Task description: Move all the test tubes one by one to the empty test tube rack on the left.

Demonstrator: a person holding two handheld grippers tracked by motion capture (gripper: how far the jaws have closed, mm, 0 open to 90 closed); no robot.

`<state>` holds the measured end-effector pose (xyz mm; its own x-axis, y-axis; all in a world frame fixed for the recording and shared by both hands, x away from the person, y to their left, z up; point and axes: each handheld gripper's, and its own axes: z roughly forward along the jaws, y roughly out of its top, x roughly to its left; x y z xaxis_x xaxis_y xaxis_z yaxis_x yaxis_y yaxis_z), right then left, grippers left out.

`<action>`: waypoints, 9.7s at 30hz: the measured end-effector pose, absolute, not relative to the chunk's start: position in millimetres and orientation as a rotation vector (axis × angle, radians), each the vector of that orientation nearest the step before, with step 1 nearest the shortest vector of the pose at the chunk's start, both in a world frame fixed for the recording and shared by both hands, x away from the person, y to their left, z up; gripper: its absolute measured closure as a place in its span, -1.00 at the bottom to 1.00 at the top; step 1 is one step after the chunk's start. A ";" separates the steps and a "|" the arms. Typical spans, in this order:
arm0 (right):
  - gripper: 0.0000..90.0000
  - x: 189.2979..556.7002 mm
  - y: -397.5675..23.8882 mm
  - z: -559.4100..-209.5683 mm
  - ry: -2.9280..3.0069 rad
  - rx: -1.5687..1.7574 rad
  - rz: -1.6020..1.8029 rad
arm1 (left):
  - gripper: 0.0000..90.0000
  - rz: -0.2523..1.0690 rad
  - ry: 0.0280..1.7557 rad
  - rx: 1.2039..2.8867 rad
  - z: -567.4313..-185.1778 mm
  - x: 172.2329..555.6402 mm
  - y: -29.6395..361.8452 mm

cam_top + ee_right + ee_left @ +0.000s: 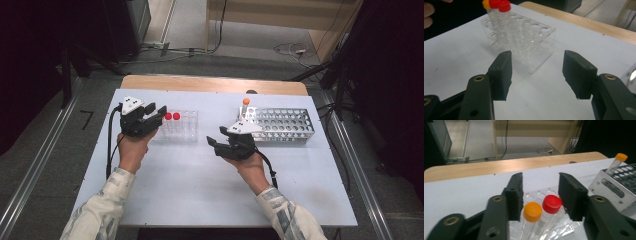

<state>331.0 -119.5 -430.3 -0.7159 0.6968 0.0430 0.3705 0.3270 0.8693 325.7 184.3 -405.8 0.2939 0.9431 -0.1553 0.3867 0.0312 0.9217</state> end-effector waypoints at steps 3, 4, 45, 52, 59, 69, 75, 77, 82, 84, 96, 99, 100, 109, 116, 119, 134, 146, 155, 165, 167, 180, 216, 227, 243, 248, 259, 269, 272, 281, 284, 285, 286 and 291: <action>-0.10 335.4 -125.7 -429.7 2.205 0.989 1.298 | -0.19 0.676 1.278 1.537 -408.6 318.5 184.0; -0.10 337.3 -128.0 -429.7 2.190 0.998 1.286 | -0.31 0.676 1.288 1.537 -409.8 316.1 183.7; 0.29 429.1 -165.1 -447.3 1.891 1.306 1.075 | -0.66 0.650 1.312 1.492 -419.6 293.2 191.8; 0.42 430.3 -162.6 -450.0 1.902 1.292 1.078 | -0.66 0.650 1.309 1.496 -420.0 293.9 190.7; 0.58 430.4 -161.9 -450.0 1.905 1.291 1.077 | -0.66 0.653 1.311 1.496 -420.3 294.0 190.8; 0.59 427.6 -163.4 -437.6 1.889 1.274 1.099 | -0.66 0.652 1.310 1.497 -420.3 294.1 190.3; 0.60 423.5 -162.4 -418.2 1.867 1.238 1.124 | -0.66 0.653 1.309 1.496 -419.6 293.4 190.8; 0.60 422.5 -162.9 -413.6 1.861 1.231 1.132 | -0.66 0.652 1.309 1.496 -419.5 293.2 191.0; 0.60 419.9 -164.4 -405.2 1.854 1.217 1.140 | -0.66 0.651 1.308 1.493 -419.3 293.0 191.6; 0.60 418.6 -165.4 -402.5 1.851 1.215 1.147 | -0.66 0.652 1.309 1.493 -419.2 292.8 191.7; 0.60 404.4 -172.4 -388.1 1.866 1.183 1.211 | -0.66 0.654 1.310 1.488 -418.3 292.3 191.6; 0.60 397.9 -171.0 -385.1 1.902 1.161 1.234 | -0.66 0.658 1.311 1.488 -418.0 292.0 191.6; 0.60 395.6 -170.2 -384.6 1.914 1.151 1.239 | -0.66 0.660 1.312 1.490 -417.9 291.9 191.5; 0.60 380.0 -161.0 -383.1 1.982 1.085 1.287 | -0.66 0.670 1.308 1.491 -417.6 291.1 189.9; 0.60 372.9 -153.4 -388.2 2.031 1.054 1.301 | -0.66 0.683 1.303 1.500 -417.3 289.8 188.6; 0.60 369.7 -151.0 -391.3 2.049 1.046 1.307 | -0.66 0.681 1.297 1.502 -416.7 289.0 187.4; 0.59 348.9 -134.0 -406.2 2.154 0.970 1.327 | -0.66 0.676 1.273 1.524 -414.8 285.6 180.1; 0.60 336.9 -116.0 -419.9 2.234 0.919 1.329 | -0.66 0.662 1.249 1.534 -412.0 281.5 173.5; 0.59 327.4 -96.2 -430.6 2.299 0.882 1.332 | -0.62 0.630 1.184 1.561 -407.0 273.9 159.3; 0.59 315.5 -68.2 -440.4 2.370 0.815 1.346 | -0.37 0.551 1.072 1.659 -408.1 267.3 137.5; 0.59 312.3 -63.1 -441.2 2.379 0.806 1.357 | -0.27 0.533 1.059 1.672 -409.9 267.2 135.3; 0.59 301.9 -47.8 -442.7 2.416 0.746 1.368 | 0.33 0.494 1.015 1.727 -415.9 268.4 131.8; -0.12 302.1 -52.0 -440.0 2.442 0.756 1.372 | 0.55 0.491 1.013 1.716 -414.1 268.1 137.8; -0.47 309.8 -73.6 -435.5 2.437 0.823 1.321 | 0.55 0.502 1.047 1.680 -407.4 267.7 152.3; -0.47 307.1 -132.1 -437.9 2.391 0.892 1.263 | 0.55 0.548 1.122 1.590 -390.9 266.7 189.6; -0.47 304.5 -151.8 -438.3 2.370 0.923 1.258 | 0.55 0.561 1.145 1.565 -386.9 270.7 200.8; -0.47 297.7 -190.2 -438.5 2.331 0.990 1.236 | 0.55 0.640 1.203 1.543 -375.5 291.4 218.9; -0.46 294.5 -206.7 -439.0 2.309 1.026 1.231 | 0.56 0.698 1.236 1.529 -374.5 314.5 220.8; -0.46 294.5 -209.6 -438.7 2.301 1.037 1.234 | 0.55 0.714 1.242 1.530 -375.7 318.1 220.1; -0.46 294.5 -211.9 -438.9 2.302 1.037 1.231 | 0.55 0.732 1.253 1.531 -380.9 325.4 218.6; -0.46 294.4 -211.9 -438.9 2.302 1.038 1.231 | 0.55 0.739 1.252 1.533 -382.1 326.7 218.3; -0.46 294.4 -211.9 -439.0 2.302 1.037 1.231 | 0.55 0.745 1.251 1.531 -382.6 327.0 218.1; -0.46 294.4 -211.8 -439.1 2.302 1.038 1.232 | 0.55 0.745 1.249 1.530 -383.2 327.4 217.9; -0.46 294.3 -211.4 -439.6 2.305 1.042 1.230 | 0.55 0.741 1.244 1.541 -387.3 329.1 214.0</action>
<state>294.3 -211.4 -439.6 -0.6796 0.7318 0.0510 0.4497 0.3606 0.8171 329.1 214.0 -387.3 0.2881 0.9506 -0.1156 0.3510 0.0075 0.9364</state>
